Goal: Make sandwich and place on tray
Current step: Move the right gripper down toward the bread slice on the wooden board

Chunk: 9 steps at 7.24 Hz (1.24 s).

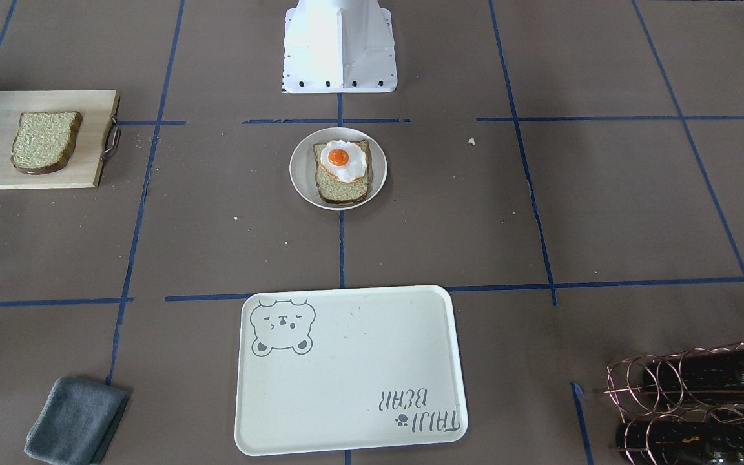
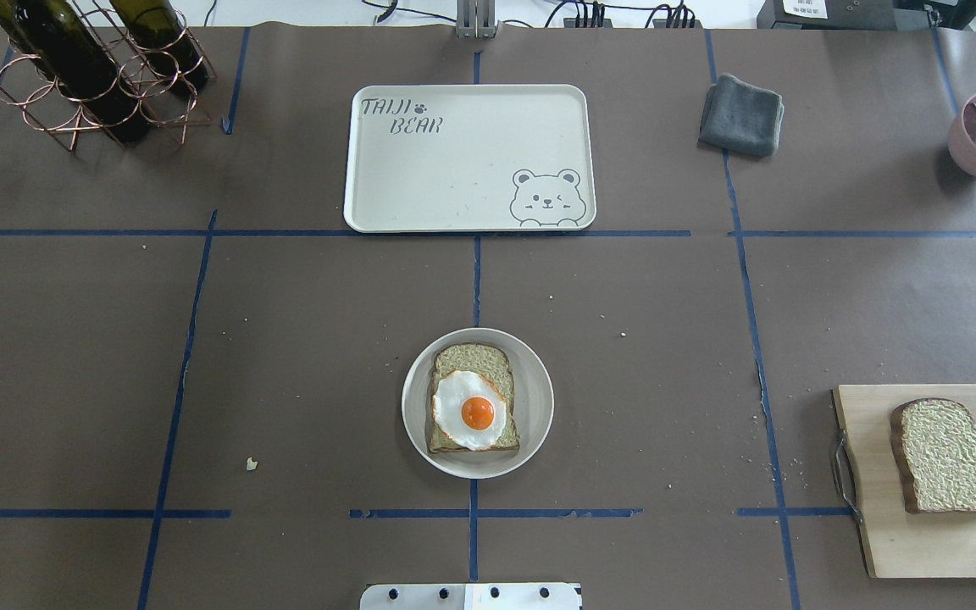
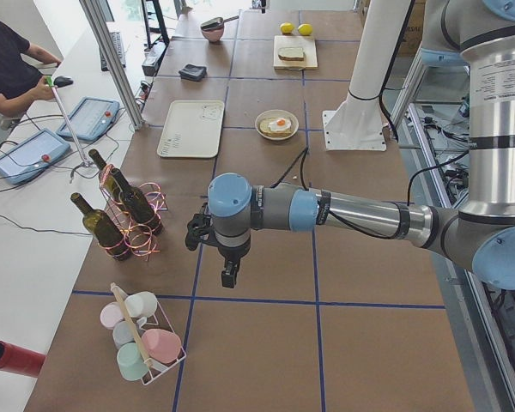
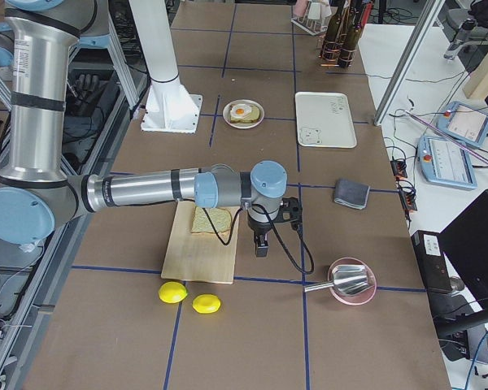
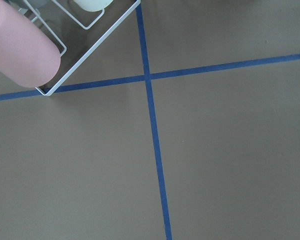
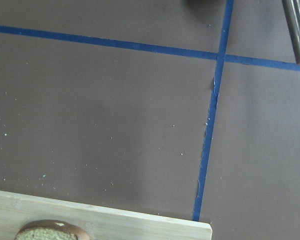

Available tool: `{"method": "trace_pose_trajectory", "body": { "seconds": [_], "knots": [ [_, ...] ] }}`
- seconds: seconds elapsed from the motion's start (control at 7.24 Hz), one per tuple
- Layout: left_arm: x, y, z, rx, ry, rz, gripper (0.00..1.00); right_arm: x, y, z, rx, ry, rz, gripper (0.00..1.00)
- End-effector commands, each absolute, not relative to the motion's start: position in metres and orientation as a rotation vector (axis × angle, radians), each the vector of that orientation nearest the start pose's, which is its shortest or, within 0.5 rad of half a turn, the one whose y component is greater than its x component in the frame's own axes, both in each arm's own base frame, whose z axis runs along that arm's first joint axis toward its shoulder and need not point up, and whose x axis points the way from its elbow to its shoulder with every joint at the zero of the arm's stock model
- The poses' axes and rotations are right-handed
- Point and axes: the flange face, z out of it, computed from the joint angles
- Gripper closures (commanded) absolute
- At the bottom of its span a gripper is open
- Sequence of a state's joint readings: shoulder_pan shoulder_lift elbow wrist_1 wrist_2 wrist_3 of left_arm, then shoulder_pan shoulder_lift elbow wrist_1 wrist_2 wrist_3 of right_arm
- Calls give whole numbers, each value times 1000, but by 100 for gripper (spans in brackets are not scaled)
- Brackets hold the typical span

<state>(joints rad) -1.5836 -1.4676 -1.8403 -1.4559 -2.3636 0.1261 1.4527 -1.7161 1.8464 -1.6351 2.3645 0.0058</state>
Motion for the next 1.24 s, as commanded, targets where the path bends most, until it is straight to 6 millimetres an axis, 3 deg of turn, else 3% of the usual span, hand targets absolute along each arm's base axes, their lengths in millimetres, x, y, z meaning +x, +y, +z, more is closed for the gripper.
{"method": "trace_pose_trajectory", "body": {
  "seconds": [0.0, 0.14, 0.41, 0.69, 0.83, 1.1],
  "knots": [
    [-66, -441, 593, 96, 819, 129, 0, 10, -429, 597, 32, -809, -144, 0],
    [-67, -442, 581, 114, 821, 130, 0, 3, -422, 601, 56, -824, -172, 0],
    [-60, -448, 570, 196, 852, 180, 0, -13, -386, 614, 90, -907, -229, 0],
    [-59, -449, 568, 221, 850, 191, 0, -49, -346, 617, 133, -944, -192, 0],
    [-59, -449, 568, 220, 850, 189, 0, -71, -336, 617, 134, -949, -229, 0],
    [-59, -450, 564, 239, 849, 197, 0, -92, -326, 625, 53, -925, -181, 0]
  ]
}}
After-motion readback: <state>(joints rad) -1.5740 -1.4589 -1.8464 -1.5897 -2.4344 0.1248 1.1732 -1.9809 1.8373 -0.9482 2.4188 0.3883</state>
